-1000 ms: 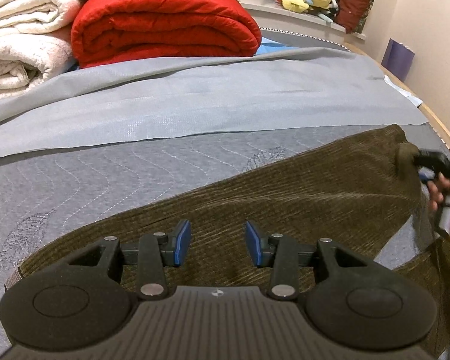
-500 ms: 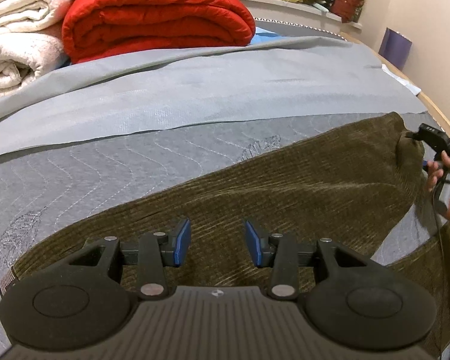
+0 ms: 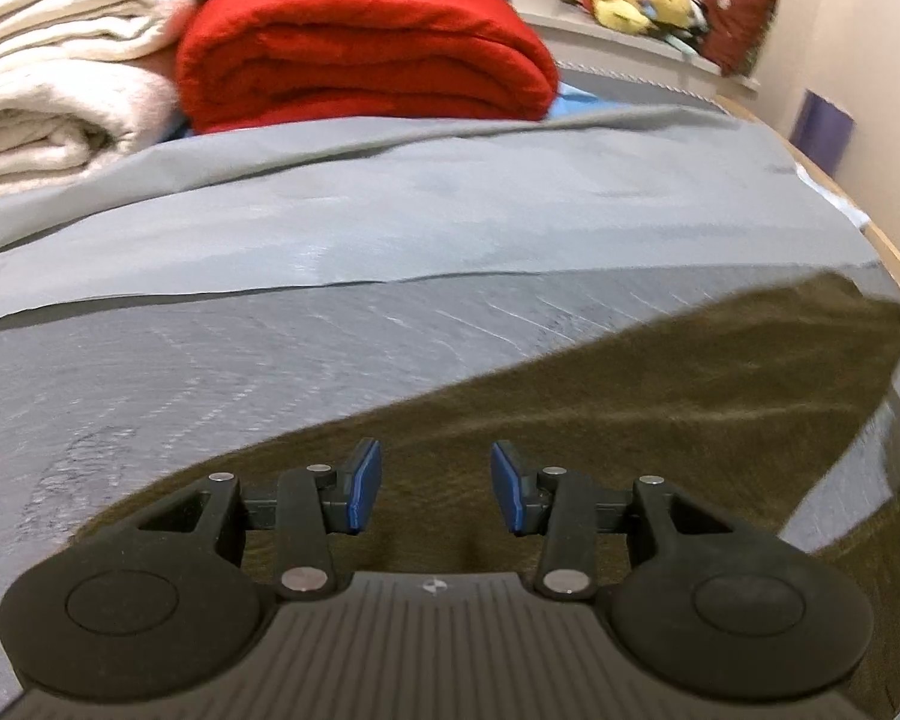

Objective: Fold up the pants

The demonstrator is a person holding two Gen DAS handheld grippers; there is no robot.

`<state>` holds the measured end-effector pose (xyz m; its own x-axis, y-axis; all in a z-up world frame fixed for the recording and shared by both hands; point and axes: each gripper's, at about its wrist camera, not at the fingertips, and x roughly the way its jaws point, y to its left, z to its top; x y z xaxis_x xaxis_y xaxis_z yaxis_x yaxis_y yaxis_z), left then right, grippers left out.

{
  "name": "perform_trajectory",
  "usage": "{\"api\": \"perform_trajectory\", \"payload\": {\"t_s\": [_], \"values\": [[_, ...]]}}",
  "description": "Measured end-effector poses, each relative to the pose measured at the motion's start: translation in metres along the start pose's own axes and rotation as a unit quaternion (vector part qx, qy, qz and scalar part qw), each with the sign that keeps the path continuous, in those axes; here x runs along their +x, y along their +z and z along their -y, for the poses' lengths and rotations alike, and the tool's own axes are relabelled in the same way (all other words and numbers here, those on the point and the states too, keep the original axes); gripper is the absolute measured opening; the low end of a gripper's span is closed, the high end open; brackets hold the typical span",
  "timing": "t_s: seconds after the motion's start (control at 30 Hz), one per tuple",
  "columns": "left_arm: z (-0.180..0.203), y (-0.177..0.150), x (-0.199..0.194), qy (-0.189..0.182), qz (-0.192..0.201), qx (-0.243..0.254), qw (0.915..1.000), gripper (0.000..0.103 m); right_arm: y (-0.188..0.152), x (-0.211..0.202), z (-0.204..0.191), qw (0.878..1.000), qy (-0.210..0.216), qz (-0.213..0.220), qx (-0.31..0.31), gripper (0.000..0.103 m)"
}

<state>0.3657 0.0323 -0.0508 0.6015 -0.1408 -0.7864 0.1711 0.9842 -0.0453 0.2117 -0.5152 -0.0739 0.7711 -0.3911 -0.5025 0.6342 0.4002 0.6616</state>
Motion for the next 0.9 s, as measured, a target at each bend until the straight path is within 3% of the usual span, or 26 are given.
{"api": "perform_trajectory", "payload": {"t_s": [0.17,0.23,0.3,0.37,0.5,0.6,0.77,0.83,0.87,0.9], "values": [[-0.053,-0.004,-0.009,0.030,-0.003,-0.042,0.9986,0.045,0.013,-0.014,0.009,0.985,-0.158,0.006,-0.069,0.003],[-0.077,-0.009,-0.009,0.032,-0.013,-0.055,0.9979,0.048,0.014,-0.013,0.022,0.980,-0.185,-0.010,-0.070,0.004],[-0.104,-0.016,-0.009,0.047,-0.024,-0.077,0.9957,0.055,0.017,-0.010,0.026,0.978,-0.196,-0.033,-0.062,0.017],[-0.133,-0.024,-0.008,0.060,-0.035,-0.102,0.9924,0.059,0.016,-0.011,0.021,0.976,-0.202,-0.036,-0.078,0.021],[-0.184,-0.043,0.000,0.083,-0.057,-0.160,0.9819,0.067,0.006,-0.028,-0.001,0.968,-0.194,-0.005,-0.162,0.043],[-0.215,-0.058,0.007,0.098,-0.075,-0.199,0.9722,0.076,-0.002,-0.027,-0.017,0.965,-0.168,-0.020,-0.200,0.044],[-0.233,-0.069,0.022,0.056,-0.078,-0.242,0.9654,0.078,-0.017,-0.011,-0.017,0.965,-0.125,-0.097,-0.209,0.048],[-0.230,-0.068,0.028,0.047,-0.073,-0.236,0.9679,0.078,-0.022,-0.012,-0.025,0.962,-0.123,-0.098,-0.225,0.048],[-0.226,-0.068,0.031,0.050,-0.067,-0.228,0.9701,0.073,-0.024,-0.010,-0.030,0.960,-0.116,-0.093,-0.235,0.048],[-0.225,-0.068,0.033,0.055,-0.058,-0.217,0.9730,0.049,-0.026,-0.009,-0.036,0.961,-0.105,-0.091,-0.241,0.049]]}}
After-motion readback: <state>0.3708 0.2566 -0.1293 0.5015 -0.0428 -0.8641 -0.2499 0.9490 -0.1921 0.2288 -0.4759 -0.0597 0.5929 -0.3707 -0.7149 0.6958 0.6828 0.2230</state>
